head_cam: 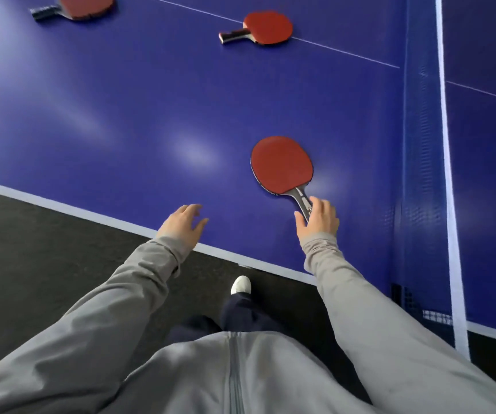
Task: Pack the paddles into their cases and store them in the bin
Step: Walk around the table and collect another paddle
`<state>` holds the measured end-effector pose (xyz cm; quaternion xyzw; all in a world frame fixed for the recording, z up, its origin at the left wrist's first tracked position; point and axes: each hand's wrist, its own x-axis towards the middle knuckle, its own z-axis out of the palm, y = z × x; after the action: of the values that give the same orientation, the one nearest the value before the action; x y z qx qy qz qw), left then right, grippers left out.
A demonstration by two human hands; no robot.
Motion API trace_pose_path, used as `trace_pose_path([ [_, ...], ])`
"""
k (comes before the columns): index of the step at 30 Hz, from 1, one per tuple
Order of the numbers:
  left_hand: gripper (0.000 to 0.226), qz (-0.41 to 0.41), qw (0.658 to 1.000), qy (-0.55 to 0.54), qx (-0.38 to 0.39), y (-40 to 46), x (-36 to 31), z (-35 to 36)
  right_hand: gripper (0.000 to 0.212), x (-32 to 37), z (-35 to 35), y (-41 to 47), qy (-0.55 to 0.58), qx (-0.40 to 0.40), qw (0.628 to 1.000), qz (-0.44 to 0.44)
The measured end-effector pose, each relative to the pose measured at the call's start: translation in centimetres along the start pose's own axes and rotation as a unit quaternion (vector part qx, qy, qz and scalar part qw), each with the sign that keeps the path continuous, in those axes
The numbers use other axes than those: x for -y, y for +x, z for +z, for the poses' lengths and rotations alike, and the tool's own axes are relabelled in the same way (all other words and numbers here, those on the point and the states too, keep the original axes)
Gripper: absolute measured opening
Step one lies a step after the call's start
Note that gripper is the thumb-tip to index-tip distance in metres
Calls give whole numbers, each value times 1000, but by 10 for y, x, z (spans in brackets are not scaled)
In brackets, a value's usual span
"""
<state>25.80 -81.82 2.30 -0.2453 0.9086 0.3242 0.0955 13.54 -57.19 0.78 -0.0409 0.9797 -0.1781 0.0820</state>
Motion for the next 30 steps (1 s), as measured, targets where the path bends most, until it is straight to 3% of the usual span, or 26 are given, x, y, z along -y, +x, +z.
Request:
trace_pose_path([
  [7, 36, 9, 1000, -7, 18, 61, -23, 11, 57, -27, 20, 36, -18, 41, 997, 58],
  [13, 32, -14, 999, -30, 19, 116, -25, 2, 35, -22, 32, 48, 58, 52, 994, 73],
  [16, 29, -14, 999, -36, 18, 151, -28, -8, 35, -15, 29, 56, 96, 51, 990, 90],
  [23, 28, 39, 996, -66, -36, 271, -48, -50, 32, 20, 28, 99, 151, -64, 970, 179],
  [30, 52, 120, 989, -61, -67, 431, -75, -78, 30, 70, 48, 158, 222, -189, 903, 316],
])
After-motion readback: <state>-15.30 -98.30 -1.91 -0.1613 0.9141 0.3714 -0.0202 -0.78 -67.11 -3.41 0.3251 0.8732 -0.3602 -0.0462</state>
